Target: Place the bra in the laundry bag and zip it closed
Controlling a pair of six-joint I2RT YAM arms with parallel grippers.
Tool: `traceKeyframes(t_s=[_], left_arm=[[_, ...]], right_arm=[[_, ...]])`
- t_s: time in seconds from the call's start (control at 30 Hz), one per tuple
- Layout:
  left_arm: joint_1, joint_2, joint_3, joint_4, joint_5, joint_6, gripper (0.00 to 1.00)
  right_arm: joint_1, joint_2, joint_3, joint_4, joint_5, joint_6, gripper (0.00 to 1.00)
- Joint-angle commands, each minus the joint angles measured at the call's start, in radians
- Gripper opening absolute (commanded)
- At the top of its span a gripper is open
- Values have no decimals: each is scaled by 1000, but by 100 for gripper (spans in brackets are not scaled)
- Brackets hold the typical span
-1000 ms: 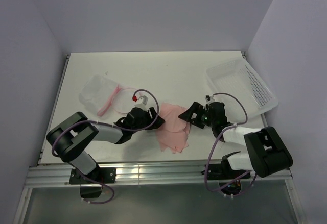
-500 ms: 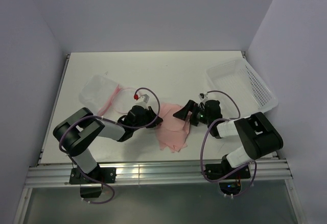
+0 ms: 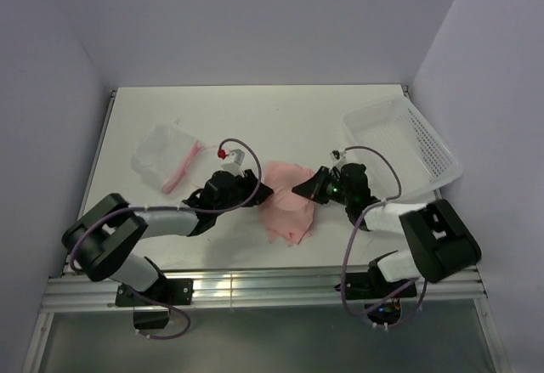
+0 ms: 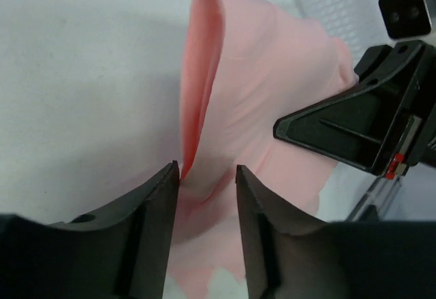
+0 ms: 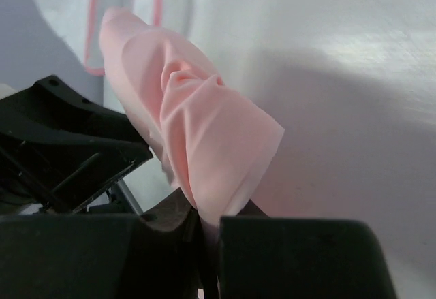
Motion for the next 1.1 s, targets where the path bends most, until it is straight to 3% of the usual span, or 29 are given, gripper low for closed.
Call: traceKeyframes(t_s=[0.0,0.07,0.13,0.33,0.4,0.53,0.73,0.93,1.07], left_arm=[[1,-189,63,-157,-82,77,47],[6,-293,104,-258,-180,116,57],[8,-355,137,-425,-260,147,60],[32,-525,232,-877,-682,97,59],[96,-567,226,-940,-772,81,60],[224,-561,267,-998,-791,127,60],[328,-366,394,-1105,-820,179,60],[334,-152,537,-1141,-816,340,56],[334,-139,479,-1061,-781,475,55]], right_arm=[[17,-204,66,-46,61,-36,0],[26,-340,105,-167,127,-73,0],[31,-464,140,-273,173,-111,0],[40,-650,163,-362,247,-122,0],[43,-671,161,-362,240,-115,0],[52,-715,151,-351,229,-115,0],[54,-781,120,-356,246,-136,0],[54,-795,103,-350,230,-131,0],[54,-821,108,-368,243,-147,0]])
